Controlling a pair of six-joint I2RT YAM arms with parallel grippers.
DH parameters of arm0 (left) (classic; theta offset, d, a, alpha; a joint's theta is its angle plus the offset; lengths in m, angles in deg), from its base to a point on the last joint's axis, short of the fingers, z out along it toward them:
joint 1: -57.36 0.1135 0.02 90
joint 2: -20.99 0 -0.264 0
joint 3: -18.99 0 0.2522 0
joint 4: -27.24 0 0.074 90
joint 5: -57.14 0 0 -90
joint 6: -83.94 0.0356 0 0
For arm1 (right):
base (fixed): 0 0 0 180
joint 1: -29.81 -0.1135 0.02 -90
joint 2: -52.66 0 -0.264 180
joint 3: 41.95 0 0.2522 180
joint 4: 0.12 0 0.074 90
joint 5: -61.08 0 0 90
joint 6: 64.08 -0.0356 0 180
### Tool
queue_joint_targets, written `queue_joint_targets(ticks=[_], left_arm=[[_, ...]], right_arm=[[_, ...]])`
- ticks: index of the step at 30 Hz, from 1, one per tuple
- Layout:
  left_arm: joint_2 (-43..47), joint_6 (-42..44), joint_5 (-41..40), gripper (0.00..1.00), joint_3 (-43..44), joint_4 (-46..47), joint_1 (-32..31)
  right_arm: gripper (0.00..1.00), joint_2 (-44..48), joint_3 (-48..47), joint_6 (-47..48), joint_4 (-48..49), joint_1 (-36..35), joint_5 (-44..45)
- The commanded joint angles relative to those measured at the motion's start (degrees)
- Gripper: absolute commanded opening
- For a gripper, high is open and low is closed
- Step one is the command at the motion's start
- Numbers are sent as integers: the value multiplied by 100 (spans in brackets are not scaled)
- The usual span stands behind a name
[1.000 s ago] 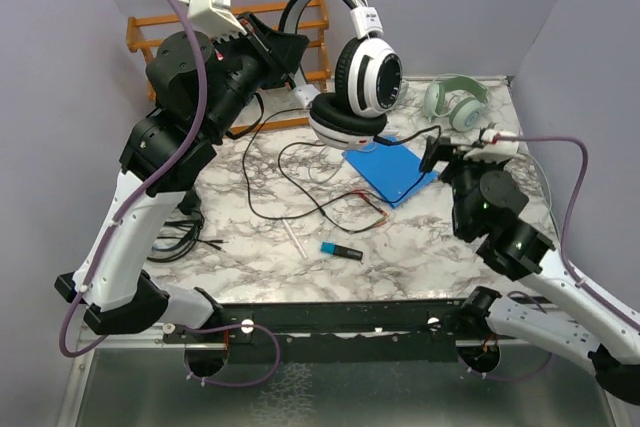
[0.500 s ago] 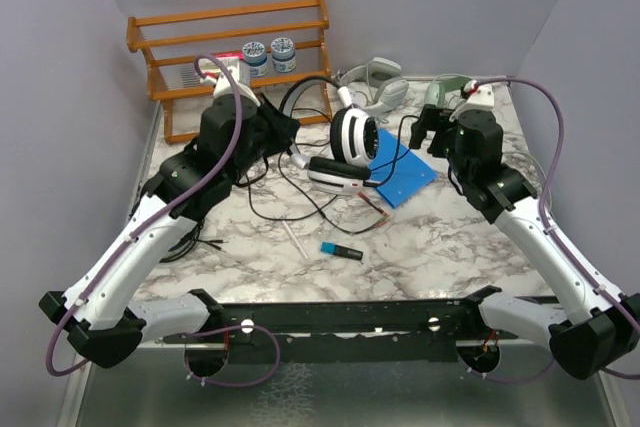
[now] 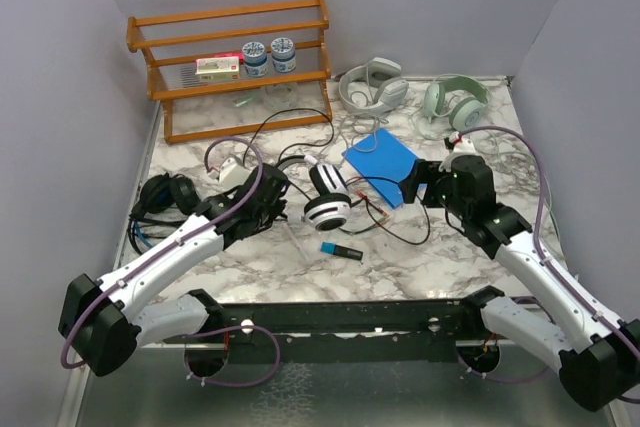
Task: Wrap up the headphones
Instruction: Place the headphones at the center of the board.
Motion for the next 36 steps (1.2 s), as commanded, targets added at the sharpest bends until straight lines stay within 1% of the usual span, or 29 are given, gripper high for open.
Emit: queue_joint_targets(ticks=[1,6,9,12,15,17,20,23,25,26,27,29,30,33,34,36], left_arm=[[6,-1937,-242,0,-394,519,28],[-604,-2899,-495,1,-486,564,-15],[-1101,-3394,-763,7,-370,581,-114],[-1659,-3496,-967,13,-94,565,-226],[-2104,-3570,-1003,25,70,548,-281],[-2288,-3509,-992,37,147,506,-292],[-2332,-3338,-1107,53,214,344,-293],[-2190,-3040,-1314,65,208,171,-293],[-2011,-2422,-1467,67,224,136,-293],[-1922,-2034,-1508,71,257,94,-293],[-1836,-1429,-1494,75,303,98,-275],[-1716,200,-1204,87,480,129,-155],[-1655,1048,-1022,91,561,109,-100],[-1283,3211,-321,96,460,270,-51],[-1111,3727,-120,97,355,328,-34],[-811,4437,100,97,117,414,-20]], right_arm=[[85,353,169,-210,-177,26,-486],[85,646,279,-308,-144,26,-732],[85,781,272,-285,-142,26,-788],[85,902,211,-217,-193,26,-773],[85,991,201,-169,-212,26,-717],[85,1030,203,-156,-215,26,-714],[85,1080,192,-170,-223,26,-691],[85,1132,196,-204,-224,26,-682],[85,1163,203,-231,-223,26,-684],[85,1174,195,-242,-214,26,-687],[85,1185,186,-252,-222,26,-673],[85,1210,163,-237,-223,26,-670],[85,1218,153,-223,-224,26,-671],[85,1249,142,-207,-197,27,-719],[85,1247,146,-207,-171,26,-746],[85,1237,154,-220,-99,26,-799]])
